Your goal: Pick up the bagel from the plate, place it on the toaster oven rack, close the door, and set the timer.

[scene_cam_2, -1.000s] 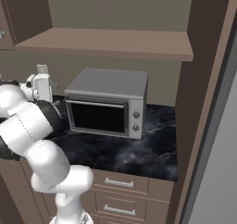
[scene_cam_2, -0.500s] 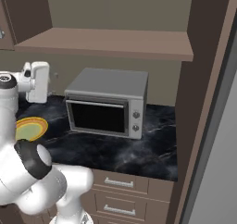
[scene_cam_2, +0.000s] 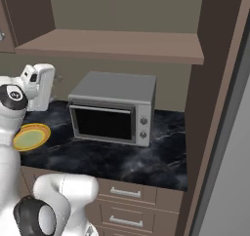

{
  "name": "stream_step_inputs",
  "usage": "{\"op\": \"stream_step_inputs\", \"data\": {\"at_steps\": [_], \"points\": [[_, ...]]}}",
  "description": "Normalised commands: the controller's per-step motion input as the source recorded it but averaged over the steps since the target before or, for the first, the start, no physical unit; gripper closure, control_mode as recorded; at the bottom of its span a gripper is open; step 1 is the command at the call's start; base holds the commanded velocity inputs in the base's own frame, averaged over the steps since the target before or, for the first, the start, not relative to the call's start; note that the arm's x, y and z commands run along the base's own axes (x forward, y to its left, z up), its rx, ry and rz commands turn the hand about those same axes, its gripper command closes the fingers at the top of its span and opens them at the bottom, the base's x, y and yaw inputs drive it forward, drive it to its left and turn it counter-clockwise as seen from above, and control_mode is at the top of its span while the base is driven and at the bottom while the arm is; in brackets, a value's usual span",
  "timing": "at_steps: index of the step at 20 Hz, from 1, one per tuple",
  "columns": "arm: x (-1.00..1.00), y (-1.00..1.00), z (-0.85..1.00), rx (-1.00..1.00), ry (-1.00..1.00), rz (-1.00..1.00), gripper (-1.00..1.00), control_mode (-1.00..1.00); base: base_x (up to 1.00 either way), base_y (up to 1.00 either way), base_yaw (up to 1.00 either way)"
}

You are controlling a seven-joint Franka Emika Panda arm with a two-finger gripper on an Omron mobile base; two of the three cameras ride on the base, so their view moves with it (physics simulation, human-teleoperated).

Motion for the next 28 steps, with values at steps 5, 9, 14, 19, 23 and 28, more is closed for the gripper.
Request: {"op": "stream_step_inputs", "data": {"at_steps": [5,9,14,19,23,28], "points": [[-0.39,-0.80,0.14,0.16,0.00,0.16,-1.00,-1.00,0.00,0.00,0.00],[-0.30,-0.83,0.18,0.14,0.00,0.00,-1.00,-1.00,0.00,0.00,0.00],[-0.22,-0.67,0.00,0.02,0.00,-0.06,-1.00,-1.00,0.00,0.00,0.00],[-0.01,-0.42,0.00,0.20,-0.01,-0.08,-1.00,-1.00,0.00,0.00,0.00],[0.00,-0.40,0.00,0.34,0.00,-0.13,-1.00,-1.00,0.00,0.00,0.00],[-0.01,-0.30,0.00,0.35,0.00,-0.13,-1.00,-1.00,0.00,0.00,0.00]]}}
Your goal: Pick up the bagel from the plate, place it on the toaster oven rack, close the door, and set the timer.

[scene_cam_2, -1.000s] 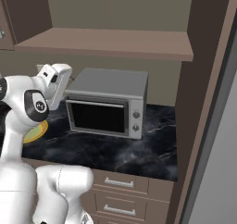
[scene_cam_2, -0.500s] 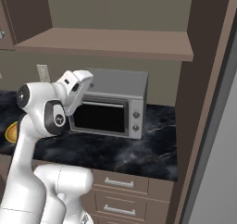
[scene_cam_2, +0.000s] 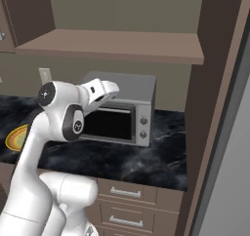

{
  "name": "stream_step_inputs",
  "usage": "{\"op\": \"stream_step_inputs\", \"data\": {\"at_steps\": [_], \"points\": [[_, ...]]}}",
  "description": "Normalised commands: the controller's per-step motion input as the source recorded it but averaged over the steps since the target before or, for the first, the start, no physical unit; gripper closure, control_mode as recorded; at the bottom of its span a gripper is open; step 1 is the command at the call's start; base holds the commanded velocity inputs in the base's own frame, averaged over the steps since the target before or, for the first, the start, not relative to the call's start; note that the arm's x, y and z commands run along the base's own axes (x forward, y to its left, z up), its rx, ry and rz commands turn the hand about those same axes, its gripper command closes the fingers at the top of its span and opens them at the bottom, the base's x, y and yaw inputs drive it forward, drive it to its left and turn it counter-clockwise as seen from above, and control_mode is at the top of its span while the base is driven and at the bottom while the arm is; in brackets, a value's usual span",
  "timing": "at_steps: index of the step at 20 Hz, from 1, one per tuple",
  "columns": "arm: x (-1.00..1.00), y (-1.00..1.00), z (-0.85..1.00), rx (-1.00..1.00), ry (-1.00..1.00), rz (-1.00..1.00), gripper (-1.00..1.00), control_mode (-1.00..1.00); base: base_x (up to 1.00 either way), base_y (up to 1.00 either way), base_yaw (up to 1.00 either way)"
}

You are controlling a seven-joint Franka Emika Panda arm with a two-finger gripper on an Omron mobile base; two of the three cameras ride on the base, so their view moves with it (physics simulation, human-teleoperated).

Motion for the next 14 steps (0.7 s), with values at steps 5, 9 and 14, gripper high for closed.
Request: {"op": "stream_step_inputs", "data": {"at_steps": [5,9,14], "points": [[-0.02,-0.27,-0.01,0.30,0.00,-0.11,-1.00,-1.00,0.00,0.00,0.00],[-0.05,-0.35,-0.10,0.29,0.00,-0.08,-1.00,-1.00,0.00,0.00,0.00],[-0.04,-0.21,-0.20,0.32,0.00,-0.04,-1.00,-1.00,0.00,0.00,0.00]]}}
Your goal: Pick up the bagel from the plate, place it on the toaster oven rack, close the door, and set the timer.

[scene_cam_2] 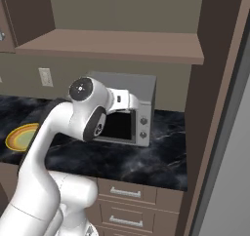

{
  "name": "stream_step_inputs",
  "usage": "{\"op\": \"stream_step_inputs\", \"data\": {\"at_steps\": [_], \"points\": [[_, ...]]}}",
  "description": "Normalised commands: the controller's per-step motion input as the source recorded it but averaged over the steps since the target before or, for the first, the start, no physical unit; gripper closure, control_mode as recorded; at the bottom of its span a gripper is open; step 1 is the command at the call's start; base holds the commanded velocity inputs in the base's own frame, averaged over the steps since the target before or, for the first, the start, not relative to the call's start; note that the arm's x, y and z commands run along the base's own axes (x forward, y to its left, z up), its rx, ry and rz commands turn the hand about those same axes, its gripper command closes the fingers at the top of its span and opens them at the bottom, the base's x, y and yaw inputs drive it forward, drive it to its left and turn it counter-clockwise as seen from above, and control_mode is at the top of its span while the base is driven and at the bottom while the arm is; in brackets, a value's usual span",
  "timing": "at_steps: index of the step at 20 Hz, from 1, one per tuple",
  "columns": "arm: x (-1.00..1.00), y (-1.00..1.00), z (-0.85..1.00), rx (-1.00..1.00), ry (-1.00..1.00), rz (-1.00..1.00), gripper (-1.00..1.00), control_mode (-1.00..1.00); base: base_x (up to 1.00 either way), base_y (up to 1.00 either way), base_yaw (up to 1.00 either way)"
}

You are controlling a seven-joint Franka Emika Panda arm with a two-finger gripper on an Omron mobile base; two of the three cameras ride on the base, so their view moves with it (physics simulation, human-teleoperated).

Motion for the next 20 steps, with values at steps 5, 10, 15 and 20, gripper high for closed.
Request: {"op": "stream_step_inputs", "data": {"at_steps": [5,10,15,20], "points": [[0.00,-0.16,-0.14,0.31,0.00,0.00,-1.00,-1.00,0.00,0.00,0.00],[0.00,-0.01,-0.16,0.18,-0.02,0.00,-1.00,-1.00,0.00,0.00,0.00],[0.00,0.00,-0.39,0.05,-0.03,-0.01,-1.00,-1.00,0.00,0.00,0.00],[0.00,0.00,-0.35,0.00,-0.01,-0.03,-1.00,-1.00,0.00,0.00,0.00]]}}
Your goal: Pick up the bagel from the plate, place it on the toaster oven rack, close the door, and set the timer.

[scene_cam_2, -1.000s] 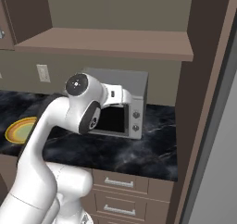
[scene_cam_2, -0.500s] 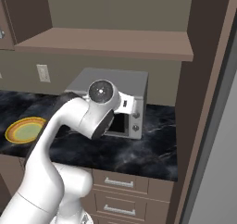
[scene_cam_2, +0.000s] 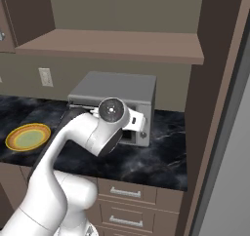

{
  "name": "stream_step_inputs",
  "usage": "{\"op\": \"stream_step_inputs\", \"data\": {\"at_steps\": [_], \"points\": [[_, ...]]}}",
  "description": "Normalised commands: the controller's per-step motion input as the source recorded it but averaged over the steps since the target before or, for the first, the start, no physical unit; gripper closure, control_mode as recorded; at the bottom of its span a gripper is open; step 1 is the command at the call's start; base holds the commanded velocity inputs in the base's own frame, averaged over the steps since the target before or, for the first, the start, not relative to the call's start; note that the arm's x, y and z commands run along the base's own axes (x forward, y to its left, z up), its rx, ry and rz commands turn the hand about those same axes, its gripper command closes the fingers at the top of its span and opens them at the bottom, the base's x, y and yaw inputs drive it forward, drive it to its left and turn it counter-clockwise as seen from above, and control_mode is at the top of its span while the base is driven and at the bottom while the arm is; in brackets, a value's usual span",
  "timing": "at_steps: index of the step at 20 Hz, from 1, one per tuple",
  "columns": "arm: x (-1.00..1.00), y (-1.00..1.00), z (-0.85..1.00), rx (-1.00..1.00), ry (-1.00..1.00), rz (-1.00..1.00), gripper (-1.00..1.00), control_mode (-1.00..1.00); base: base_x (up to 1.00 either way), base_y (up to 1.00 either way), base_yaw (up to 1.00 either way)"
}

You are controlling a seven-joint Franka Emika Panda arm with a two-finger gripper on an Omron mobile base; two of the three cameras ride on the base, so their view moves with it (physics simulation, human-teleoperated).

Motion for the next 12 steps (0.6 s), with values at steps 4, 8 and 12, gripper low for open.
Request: {"op": "stream_step_inputs", "data": {"at_steps": [4,8,12], "points": [[0.00,0.00,-0.19,0.00,-0.05,-0.03,-1.00,-1.00,0.00,0.00,0.00],[0.00,-0.04,0.00,0.00,0.00,0.00,-1.00,-1.00,0.00,0.00,0.00],[0.00,-0.01,0.00,-0.02,0.00,0.00,-1.00,-1.00,0.00,0.00,0.00]]}}
